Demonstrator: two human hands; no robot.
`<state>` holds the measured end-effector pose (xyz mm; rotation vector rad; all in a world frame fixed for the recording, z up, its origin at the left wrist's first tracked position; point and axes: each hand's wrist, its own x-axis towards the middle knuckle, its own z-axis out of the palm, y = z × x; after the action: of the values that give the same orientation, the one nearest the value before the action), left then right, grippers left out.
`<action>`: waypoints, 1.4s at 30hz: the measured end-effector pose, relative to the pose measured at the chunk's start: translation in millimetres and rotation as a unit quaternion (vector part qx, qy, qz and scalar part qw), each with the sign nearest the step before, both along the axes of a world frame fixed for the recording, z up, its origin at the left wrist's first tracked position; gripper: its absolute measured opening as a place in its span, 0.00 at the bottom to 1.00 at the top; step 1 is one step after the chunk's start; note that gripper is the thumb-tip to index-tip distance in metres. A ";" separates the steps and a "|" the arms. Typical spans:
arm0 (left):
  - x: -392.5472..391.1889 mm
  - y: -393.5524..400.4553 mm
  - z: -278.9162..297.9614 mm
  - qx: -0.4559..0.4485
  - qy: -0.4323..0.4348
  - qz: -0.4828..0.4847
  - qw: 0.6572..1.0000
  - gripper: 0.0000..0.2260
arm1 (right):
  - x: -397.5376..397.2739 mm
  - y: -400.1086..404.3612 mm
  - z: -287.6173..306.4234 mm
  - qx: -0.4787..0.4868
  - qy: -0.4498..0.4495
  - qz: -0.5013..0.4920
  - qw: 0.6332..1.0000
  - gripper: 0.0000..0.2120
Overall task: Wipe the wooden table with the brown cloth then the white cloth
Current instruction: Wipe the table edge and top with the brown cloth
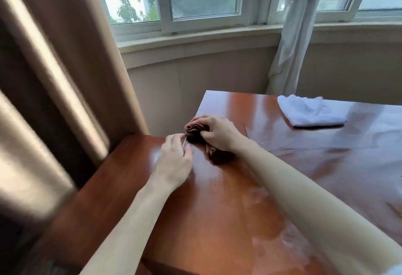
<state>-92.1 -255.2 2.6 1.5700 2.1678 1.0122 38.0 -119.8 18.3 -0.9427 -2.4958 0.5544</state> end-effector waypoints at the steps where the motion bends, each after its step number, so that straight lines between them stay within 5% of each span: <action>1: 0.9 14.0 -4.8 -0.024 0.027 -0.018 0.999 0.22 | -6.4 30.2 1.5 0.004 -0.011 -0.045 0.999 0.24; 7: 0.1 49.0 -24.8 -0.095 0.096 -0.049 0.990 0.27 | -31.3 172.9 -5.1 0.009 -0.034 -0.213 0.976 0.18; 11: 1.3 48.1 -23.5 -0.094 0.122 -0.044 0.987 0.27 | -35.8 197.8 -2.6 0.000 -0.037 -0.234 0.972 0.19; 19: 3.1 45.8 -22.9 -0.078 0.106 -0.045 0.990 0.26 | 3.6 70.7 2.9 -0.010 -0.081 -0.126 0.989 0.22; 29: 2.4 38.2 -16.5 -0.065 0.115 -0.067 0.989 0.22 | 54.3 -79.1 -11.3 0.002 -0.032 -0.105 0.994 0.26; 35: -4.2 51.2 -38.2 -0.043 0.167 -0.050 0.984 0.32 | 32.7 15.7 -7.9 -0.004 -0.060 -0.140 0.988 0.25; 42: -2.3 55.5 -35.8 -0.053 0.149 -0.049 0.986 0.30 | -3.1 172.9 -1.9 -0.004 -0.070 -0.227 0.971 0.20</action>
<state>-94.4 -199.7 -33.3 1.8560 2.2613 0.6550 34.9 53.1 16.4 -1.5454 -2.2789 0.3568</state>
